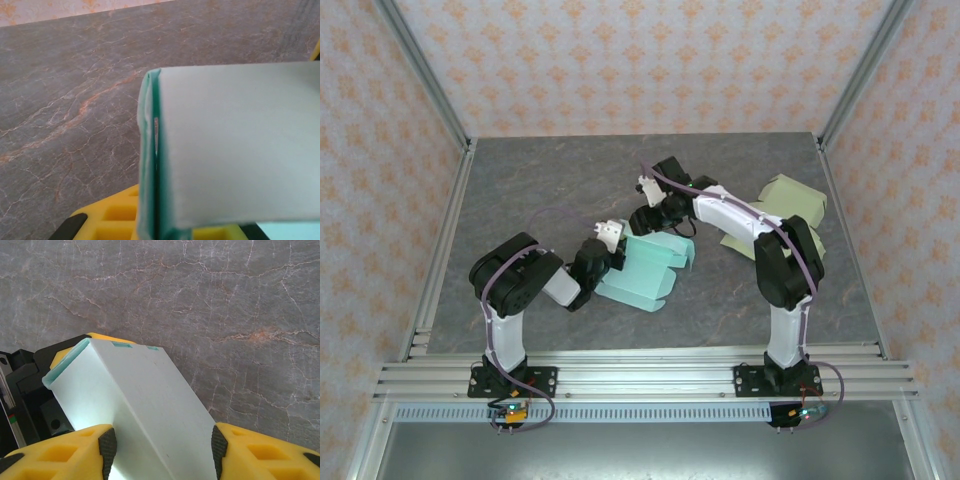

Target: Fold the paper box

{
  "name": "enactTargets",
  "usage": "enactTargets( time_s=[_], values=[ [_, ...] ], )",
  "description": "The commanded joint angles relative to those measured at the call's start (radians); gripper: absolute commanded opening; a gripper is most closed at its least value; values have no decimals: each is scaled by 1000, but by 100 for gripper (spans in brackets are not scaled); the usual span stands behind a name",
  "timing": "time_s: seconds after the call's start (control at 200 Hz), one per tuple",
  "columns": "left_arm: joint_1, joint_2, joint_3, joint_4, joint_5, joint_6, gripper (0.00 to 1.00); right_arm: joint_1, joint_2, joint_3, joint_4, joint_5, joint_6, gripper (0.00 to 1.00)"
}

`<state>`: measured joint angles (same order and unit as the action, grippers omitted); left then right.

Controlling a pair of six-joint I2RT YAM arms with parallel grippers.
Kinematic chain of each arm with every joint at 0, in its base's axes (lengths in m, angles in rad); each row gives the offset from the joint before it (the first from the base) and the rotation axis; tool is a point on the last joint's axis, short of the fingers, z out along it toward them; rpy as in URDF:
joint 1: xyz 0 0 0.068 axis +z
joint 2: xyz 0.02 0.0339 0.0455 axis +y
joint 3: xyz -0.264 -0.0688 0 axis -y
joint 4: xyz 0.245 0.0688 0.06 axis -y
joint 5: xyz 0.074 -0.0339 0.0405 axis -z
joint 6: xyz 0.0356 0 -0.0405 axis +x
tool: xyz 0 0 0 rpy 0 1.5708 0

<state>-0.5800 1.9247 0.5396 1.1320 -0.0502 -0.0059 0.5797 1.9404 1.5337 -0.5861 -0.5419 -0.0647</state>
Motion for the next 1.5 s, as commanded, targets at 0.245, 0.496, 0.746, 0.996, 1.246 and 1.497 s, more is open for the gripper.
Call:
enactTargets(
  time_s=[0.245,0.496,0.746,0.996,1.246,1.497],
  values=[
    [-22,9,36,-35,-101,-89,1,-49,-124,-193,211,15,154,57],
    [25,-52,1,-92,-110,-186,0,-192,-426,-533,652,-31,55,68],
    [77,-123,0,-149,-39,-177,0,-277,-502,-752,840,18,-236,64],
    [92,-120,10,-157,13,-177,0,-277,-369,-647,661,-199,-521,55],
    [105,-132,19,-209,23,-208,0,-194,-317,-624,693,-263,-512,54],
    [117,-123,-20,-171,-68,-236,0,-160,-294,-652,727,-290,-513,54]
  ],
)
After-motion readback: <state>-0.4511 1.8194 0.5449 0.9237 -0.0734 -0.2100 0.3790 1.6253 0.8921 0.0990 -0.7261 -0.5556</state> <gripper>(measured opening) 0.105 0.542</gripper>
